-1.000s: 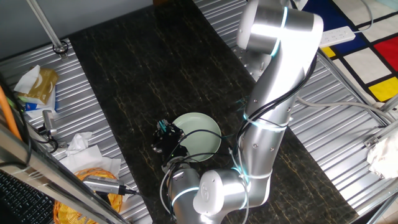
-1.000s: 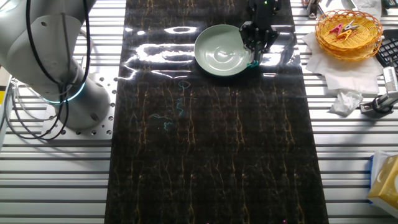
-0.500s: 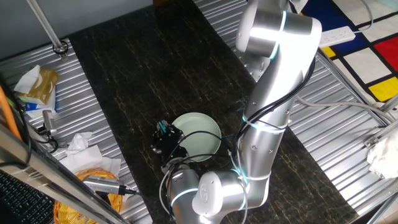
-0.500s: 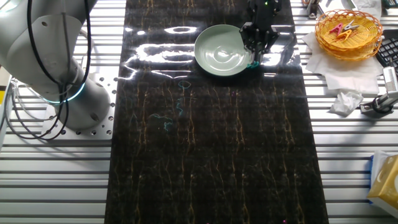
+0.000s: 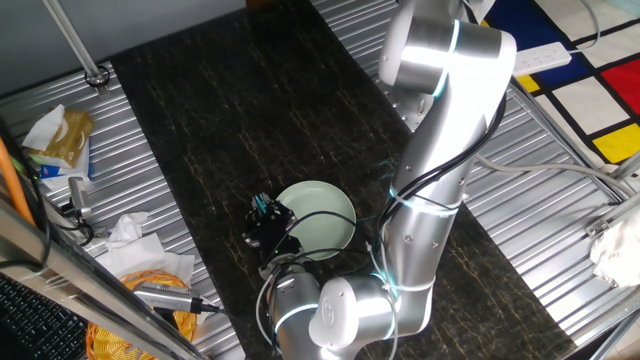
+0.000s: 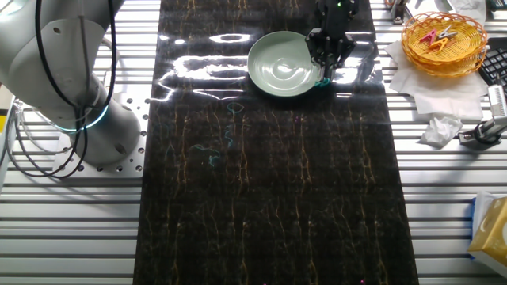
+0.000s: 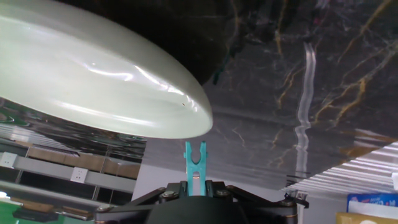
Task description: Use a clamp
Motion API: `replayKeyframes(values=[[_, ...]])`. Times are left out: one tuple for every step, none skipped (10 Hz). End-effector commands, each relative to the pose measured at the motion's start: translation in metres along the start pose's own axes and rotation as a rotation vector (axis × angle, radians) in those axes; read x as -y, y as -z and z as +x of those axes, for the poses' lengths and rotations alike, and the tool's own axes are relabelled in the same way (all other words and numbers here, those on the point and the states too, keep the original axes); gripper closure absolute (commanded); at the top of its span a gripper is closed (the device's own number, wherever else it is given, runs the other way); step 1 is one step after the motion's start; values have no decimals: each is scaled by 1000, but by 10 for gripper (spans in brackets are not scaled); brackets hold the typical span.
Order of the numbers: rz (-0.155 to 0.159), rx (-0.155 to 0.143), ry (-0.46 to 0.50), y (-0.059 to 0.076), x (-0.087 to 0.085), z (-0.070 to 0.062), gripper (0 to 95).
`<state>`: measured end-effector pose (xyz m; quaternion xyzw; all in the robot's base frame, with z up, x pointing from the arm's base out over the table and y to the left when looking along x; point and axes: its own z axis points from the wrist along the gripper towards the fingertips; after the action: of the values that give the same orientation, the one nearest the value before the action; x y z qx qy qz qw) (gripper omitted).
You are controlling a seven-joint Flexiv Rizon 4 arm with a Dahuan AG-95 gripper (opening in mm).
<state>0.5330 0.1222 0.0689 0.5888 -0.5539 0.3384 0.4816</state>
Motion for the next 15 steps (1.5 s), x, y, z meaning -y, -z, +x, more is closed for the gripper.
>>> replayKeyframes(values=[[-13,-4,-27,-12,2,-9,950],[-28,2,-34,-12,3,-9,950],[-52,9,-39,-12,3,-9,950],[-63,12,-35,-12,3,-9,950],[-68,20,-27,-12,3,-9,950],[-79,34,-12,-12,2,-9,950],[-79,34,-5,-11,2,-8,950],[-80,33,-4,-10,1,-8,950],[-79,33,0,-9,1,-8,950],[-79,29,-1,-8,1,-9,950],[-76,26,-6,-9,1,-9,950],[-74,24,-23,-9,1,-9,950],[-74,23,-31,-9,1,-8,950],[-74,19,-40,-11,2,-9,950],[-75,18,-42,-13,4,-10,950]])
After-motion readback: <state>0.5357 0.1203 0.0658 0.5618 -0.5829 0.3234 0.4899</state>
